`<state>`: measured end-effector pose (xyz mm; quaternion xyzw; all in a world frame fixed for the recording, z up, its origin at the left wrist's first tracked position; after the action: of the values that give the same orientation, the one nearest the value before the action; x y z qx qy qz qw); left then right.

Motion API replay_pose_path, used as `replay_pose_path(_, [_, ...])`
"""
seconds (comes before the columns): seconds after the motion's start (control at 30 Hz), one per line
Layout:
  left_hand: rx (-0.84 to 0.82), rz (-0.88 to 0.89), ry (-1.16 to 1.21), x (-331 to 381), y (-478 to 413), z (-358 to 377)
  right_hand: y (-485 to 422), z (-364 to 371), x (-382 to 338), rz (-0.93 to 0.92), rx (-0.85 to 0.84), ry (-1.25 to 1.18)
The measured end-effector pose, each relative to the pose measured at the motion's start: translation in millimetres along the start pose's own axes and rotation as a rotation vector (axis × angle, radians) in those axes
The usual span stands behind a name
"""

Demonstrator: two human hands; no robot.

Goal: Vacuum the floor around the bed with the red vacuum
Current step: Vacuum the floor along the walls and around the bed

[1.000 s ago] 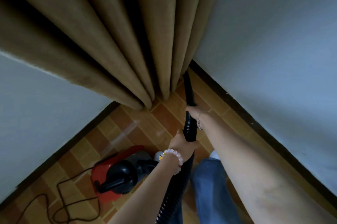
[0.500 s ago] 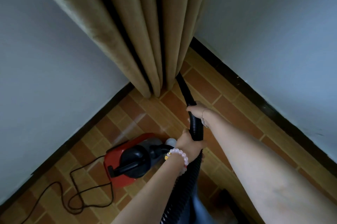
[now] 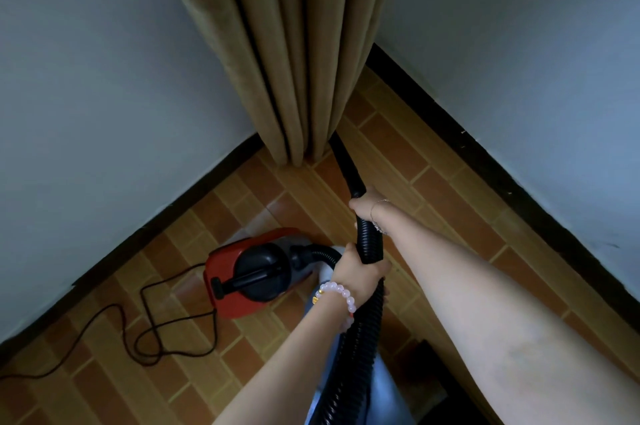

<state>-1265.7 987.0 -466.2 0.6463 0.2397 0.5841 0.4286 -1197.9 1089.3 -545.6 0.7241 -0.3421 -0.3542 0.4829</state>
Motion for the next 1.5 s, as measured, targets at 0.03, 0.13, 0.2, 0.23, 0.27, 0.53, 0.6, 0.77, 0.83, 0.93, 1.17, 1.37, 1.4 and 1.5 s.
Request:
replay_pose_path(0.03, [0.005, 0.001, 0.005, -2, 3, 0, 2, 2, 1, -0.005, 0.000, 0.009])
replay_pose_path(0.13, [0.023, 0.002, 0.029, -4, 10, 4, 5, 7, 4, -0.005, -0.004, 0.043])
replay_pose_path(0.2, [0.037, -0.001, 0.064, -5, 16, 4, 8, 11, 4, 0.006, -0.016, 0.052])
replay_pose_path(0.23, [0.048, -0.001, 0.064, -6, 19, 2, 10, 13, 5, 0.007, -0.022, 0.052])
replay_pose_path(0.27, [0.062, 0.000, 0.046, -8, 21, 0, 12, 16, 5, 0.010, -0.028, 0.054])
replay_pose_path(0.53, [0.089, -0.043, 0.062, -41, 40, -6, 17, 53, 21, -0.021, -0.035, 0.140])
replay_pose_path(0.6, [0.078, -0.049, 0.107, -50, 47, -8, 20, 62, 27, -0.039, -0.035, 0.155])
replay_pose_path(0.77, [0.052, -0.013, 0.124, -65, 66, -22, 30, 84, 35, -0.057, -0.029, 0.156])
replay_pose_path(0.83, [0.046, -0.002, 0.130, -73, 74, -30, 38, 94, 34, -0.054, -0.030, 0.141])
replay_pose_path(0.93, [0.057, 0.007, 0.128, -88, 84, -47, 51, 113, 31, -0.049, -0.023, 0.121])
replay_pose_path(1.17, [0.121, 0.022, 0.104, -123, 121, -103, 80, 183, 15, -0.080, -0.012, 0.183])
replay_pose_path(1.37, [0.192, 0.077, 0.043, -143, 130, -154, 95, 227, -11, -0.094, 0.024, 0.243])
replay_pose_path(1.4, [0.197, 0.078, 0.040, -144, 130, -161, 96, 232, -16, -0.092, 0.029, 0.257])
replay_pose_path(1.5, [0.219, 0.091, 0.044, -149, 131, -178, 97, 248, -27, -0.121, 0.036, 0.276])
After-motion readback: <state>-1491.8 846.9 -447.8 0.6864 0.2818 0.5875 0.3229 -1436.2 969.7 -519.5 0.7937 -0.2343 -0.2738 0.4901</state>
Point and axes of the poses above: each hand's wrist, its own y-axis away from the middle knuckle, its own z-axis out of the palm, x = y × z, the point moved 1 cm from there along -y, towards the middle knuckle, and after that the axes turned 7 degrees about z, right-handed, at the moved point
